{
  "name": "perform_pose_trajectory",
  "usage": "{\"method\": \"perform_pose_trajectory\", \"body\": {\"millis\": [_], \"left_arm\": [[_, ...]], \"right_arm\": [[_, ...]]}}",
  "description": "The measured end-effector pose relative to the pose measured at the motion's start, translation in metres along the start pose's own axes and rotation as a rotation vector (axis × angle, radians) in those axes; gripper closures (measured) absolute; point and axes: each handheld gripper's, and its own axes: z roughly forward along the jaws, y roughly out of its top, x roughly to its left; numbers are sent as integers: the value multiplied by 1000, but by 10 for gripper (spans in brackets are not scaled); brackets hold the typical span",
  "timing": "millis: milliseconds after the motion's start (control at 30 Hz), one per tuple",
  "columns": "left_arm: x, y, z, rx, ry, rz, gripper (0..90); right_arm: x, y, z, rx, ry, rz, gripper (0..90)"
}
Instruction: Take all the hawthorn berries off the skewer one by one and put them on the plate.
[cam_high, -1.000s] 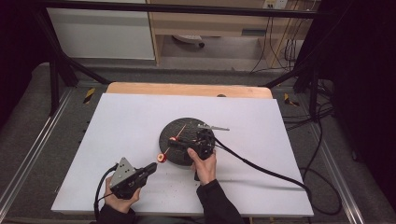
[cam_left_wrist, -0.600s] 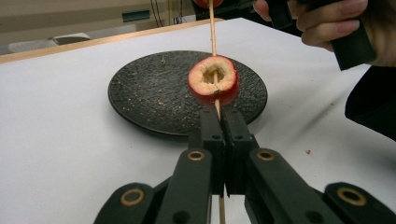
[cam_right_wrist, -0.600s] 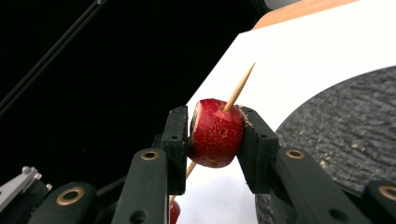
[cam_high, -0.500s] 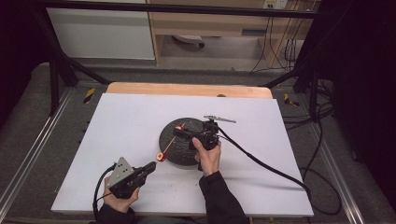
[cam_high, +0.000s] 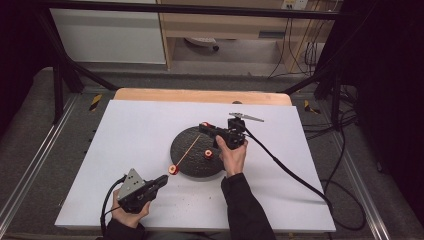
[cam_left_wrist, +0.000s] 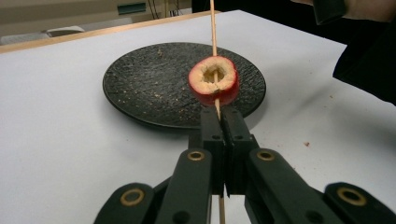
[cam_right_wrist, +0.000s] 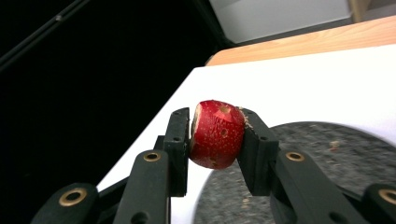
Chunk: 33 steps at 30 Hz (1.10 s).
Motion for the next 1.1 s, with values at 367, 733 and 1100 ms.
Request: {"method": "perform_pose_trajectory", "body": {"millis": [367, 733, 1100], "left_arm": [[3, -1, 0, 5, 8, -17, 886], [5, -2, 2, 19, 8, -28, 885], [5, -2, 3, 27, 5, -31, 885]], "right_arm": [[-33, -15, -9, 71, -124, -33, 672], [-59, -56, -3, 202, -220, -75, 666], [-53, -56, -12, 200, -216, -125, 545]]}}
